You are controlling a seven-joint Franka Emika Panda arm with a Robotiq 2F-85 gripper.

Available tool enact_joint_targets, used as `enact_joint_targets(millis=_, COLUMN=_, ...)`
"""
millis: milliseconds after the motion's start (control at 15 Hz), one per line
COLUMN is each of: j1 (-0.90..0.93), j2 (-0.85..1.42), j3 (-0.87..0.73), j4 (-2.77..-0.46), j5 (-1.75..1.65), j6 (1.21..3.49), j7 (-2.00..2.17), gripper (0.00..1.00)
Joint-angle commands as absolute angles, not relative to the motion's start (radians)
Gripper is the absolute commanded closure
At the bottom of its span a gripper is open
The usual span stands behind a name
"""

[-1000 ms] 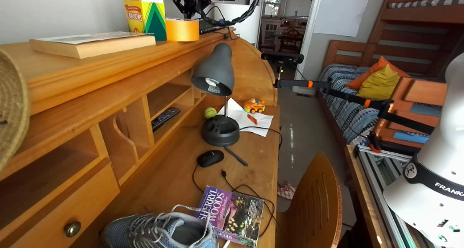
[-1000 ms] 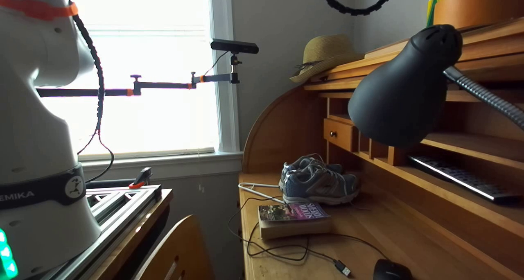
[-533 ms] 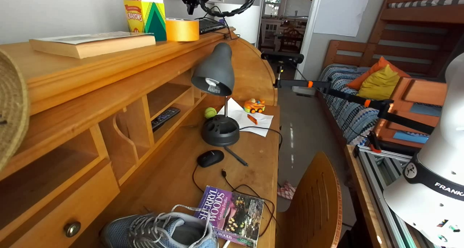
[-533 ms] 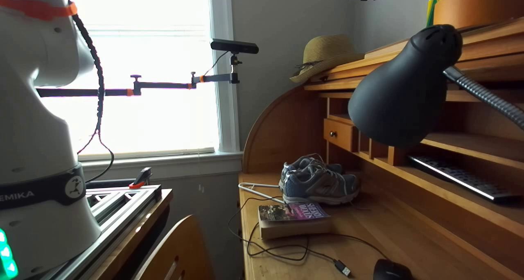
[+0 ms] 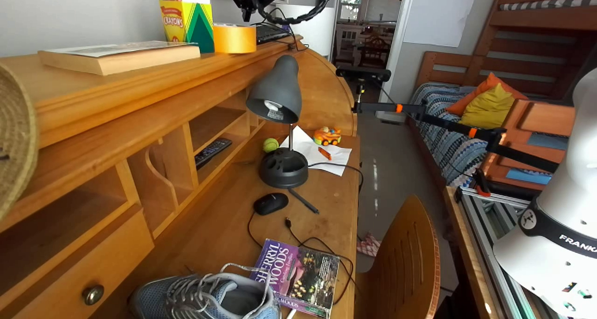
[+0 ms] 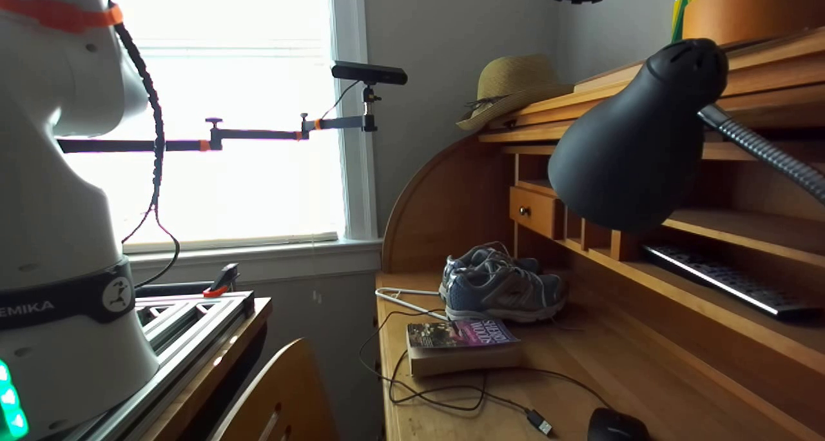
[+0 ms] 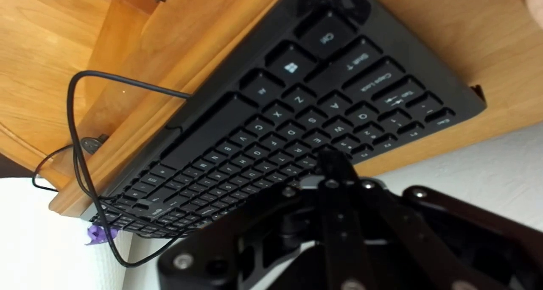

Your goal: Press some of the keys on the keyboard

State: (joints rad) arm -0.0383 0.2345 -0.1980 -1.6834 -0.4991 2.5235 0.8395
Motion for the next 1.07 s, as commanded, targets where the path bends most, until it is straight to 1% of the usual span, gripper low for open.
enact_joint_targets(millis=0, j1=-0.025, j2=0.247, j3=-0.212, j4=-1.682, j5=-0.5, j6=2.519, j7=0.859, gripper=1.0)
enact_joint_targets(millis=1000, j1=-0.016, j2=0.264, j3=-0.211, j4=-1.689, j5=-0.493, j6=2.523, j7=0.846, gripper=1.0)
